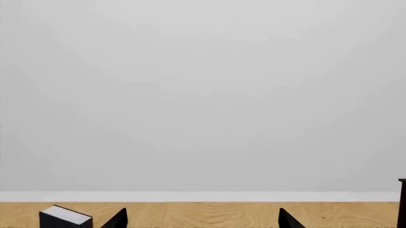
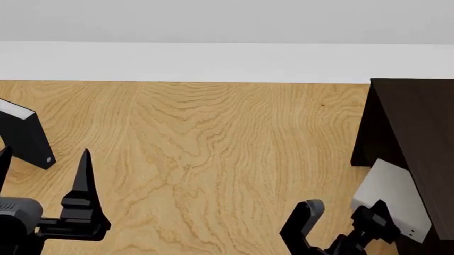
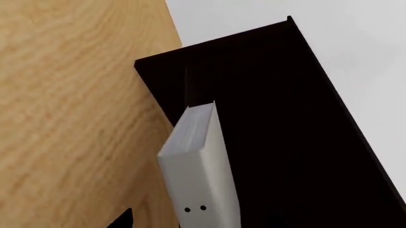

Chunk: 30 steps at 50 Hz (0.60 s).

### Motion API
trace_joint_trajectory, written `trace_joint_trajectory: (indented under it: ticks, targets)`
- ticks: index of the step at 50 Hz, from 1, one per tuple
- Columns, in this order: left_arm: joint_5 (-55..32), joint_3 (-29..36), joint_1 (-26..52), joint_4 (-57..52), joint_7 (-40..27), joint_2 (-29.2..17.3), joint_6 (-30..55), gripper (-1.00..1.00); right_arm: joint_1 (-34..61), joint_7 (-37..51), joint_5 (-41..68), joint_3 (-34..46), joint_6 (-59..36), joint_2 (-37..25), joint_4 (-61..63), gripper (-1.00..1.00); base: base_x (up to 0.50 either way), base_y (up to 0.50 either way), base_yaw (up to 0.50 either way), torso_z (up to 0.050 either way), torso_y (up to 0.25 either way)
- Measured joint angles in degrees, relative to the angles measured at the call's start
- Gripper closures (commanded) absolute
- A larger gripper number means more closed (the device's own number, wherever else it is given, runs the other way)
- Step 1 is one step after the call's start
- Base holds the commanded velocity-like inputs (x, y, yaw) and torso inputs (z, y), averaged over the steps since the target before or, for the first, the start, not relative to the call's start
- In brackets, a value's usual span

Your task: Pick up the book on the right and place it on the cabinet shelf.

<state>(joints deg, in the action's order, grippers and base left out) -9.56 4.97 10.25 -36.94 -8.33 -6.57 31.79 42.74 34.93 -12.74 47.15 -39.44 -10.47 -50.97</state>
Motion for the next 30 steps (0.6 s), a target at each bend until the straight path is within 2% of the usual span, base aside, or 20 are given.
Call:
trace_joint_trajectory:
  ticks: [13, 30]
  targets:
    - [0.58, -0.47, -0.12, -0.14, 0.56, 0.56, 0.44, -1.00, -4.85, -1.30, -2.38, -1.08, -9.33, -4.17, 16.63, -1.00, 0.00, 0.00, 0.00, 0.000, 0.000]
    - [-0.10, 0.00, -0.01, 0.02, -0.23, 0.00, 0.33, -1.00, -8.91, -5.44, -2.48, -0.90, -16.64, -7.80, 29.61, -1.00, 0.00, 0.00, 0.00, 0.000, 0.000]
